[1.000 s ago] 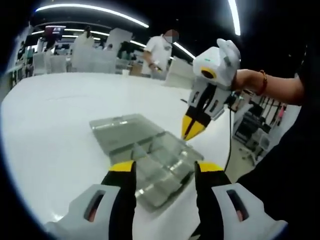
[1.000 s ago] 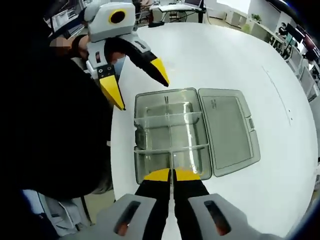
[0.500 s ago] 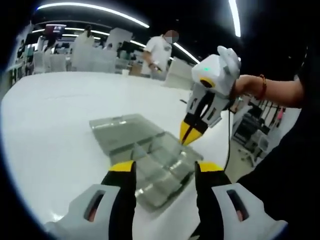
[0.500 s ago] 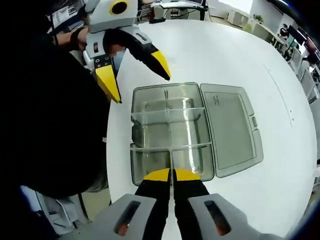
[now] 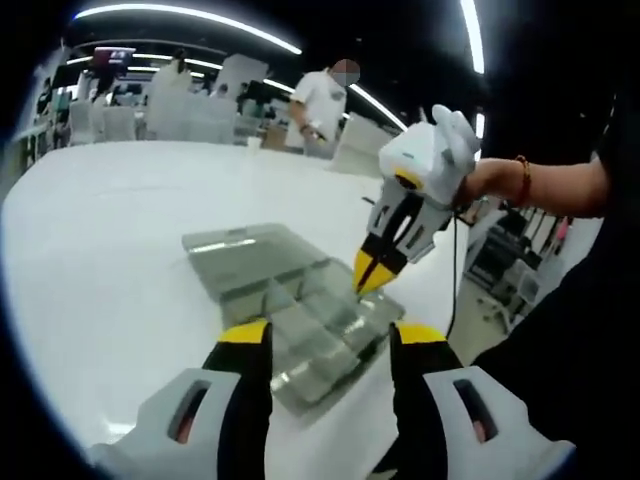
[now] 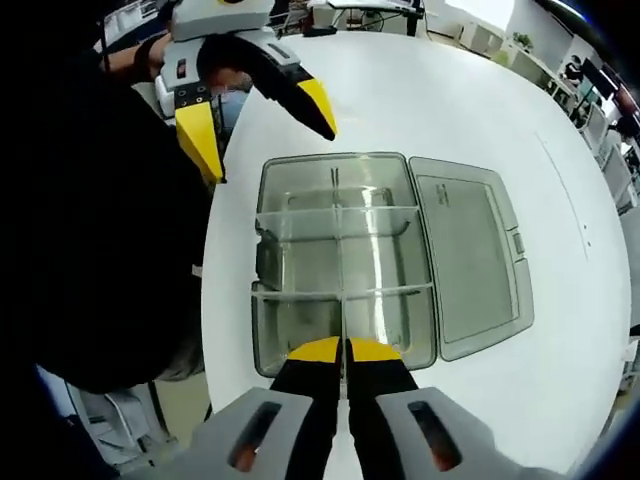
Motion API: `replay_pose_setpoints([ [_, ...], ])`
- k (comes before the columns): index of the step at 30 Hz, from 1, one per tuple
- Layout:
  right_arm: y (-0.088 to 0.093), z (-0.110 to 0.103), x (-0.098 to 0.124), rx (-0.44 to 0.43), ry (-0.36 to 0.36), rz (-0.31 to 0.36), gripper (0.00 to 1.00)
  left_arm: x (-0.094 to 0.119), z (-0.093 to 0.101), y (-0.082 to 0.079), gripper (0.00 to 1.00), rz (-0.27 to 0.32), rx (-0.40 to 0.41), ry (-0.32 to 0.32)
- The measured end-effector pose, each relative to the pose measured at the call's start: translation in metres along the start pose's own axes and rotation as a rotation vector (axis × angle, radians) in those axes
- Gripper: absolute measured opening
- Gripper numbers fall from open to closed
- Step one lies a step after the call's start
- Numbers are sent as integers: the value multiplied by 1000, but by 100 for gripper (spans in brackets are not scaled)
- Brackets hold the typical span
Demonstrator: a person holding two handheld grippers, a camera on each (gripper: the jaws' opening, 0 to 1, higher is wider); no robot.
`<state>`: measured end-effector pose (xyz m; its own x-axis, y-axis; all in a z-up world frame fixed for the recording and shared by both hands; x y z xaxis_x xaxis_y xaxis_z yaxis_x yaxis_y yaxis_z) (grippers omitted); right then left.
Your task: Insert the divider into the dual guide fixture by aligning both edges with the guide slots and pushing it downward to the bottom, including one-sided entry, uneven engagement, binding, and posture correction.
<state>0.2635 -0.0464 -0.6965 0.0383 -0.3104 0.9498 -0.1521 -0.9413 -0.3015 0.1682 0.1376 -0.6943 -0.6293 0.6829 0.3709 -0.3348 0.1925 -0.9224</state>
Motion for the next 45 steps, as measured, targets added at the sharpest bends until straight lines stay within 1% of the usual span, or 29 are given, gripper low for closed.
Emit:
replay_pose_setpoints([
  [5, 1, -1, 0, -26, 7, 9, 0, 0, 3, 0, 45, -2, -2, 4],
  [8, 1, -1, 0, -67, 21, 12, 0, -1, 8, 1, 45, -4, -1, 13],
  [11, 1, -2, 0, -96, 31, 46, 0, -2, 14, 0, 46, -8, -6, 25],
  [13, 2, -4, 3, -138, 29, 90, 3, -1, 18, -1, 46, -4, -14, 34],
  [15, 3, -2, 5, -169, 57, 125, 5, -2, 19, 0, 46, -9, -16, 40],
  [17, 5, -3, 9, -187, 62, 147, 9, -2, 21, 0, 46, -15, -21, 41],
  [18, 6, -3, 11, -206, 76, 174, 10, -2, 22, -1, 46, -13, -21, 45],
  [20, 10, -3, 13, -225, 86, 202, 13, -3, 24, -1, 46, -13, -24, 51],
  [25, 22, -4, 18, -272, 116, 238, 15, -6, 30, -1, 46, -20, -33, 68],
  [28, 27, -7, 19, -291, 115, 260, 18, -8, 33, -1, 46, -31, -41, 78],
  [31, 31, -9, 19, -299, 130, 282, 22, -10, 35, -1, 47, -39, -47, 88],
  [36, 35, -10, 20, -320, 125, 310, 23, -13, 35, -5, 47, -45, -47, 86],
  [39, 36, -10, 21, -330, 129, 326, 23, -16, 36, -7, 49, -50, -55, 100],
  [40, 37, -11, 21, -333, 133, 332, 23, -16, 35, -8, 49, -60, -65, 103],
  [43, 39, -11, 23, -348, 139, 357, 24, -16, 33, -11, 50, -62, -70, 102],
  [45, 43, -10, 25, -368, 159, 375, 24, -18, 32, -14, 50, -60, -68, 99],
])
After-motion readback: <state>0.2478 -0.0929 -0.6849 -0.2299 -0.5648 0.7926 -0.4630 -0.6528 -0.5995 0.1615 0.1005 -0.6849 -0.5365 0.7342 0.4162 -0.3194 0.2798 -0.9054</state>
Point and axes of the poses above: the point that each gripper's makers call its tool centre point, and the gripper's own axes: x roughly backward along the fingers, z roughly to its right, y roughly out of its underside, the point moved 9 cm from there along x, roughly backward along the fingers, and after that the axes turned 15 degrees about -x, right-handed, at the moved point
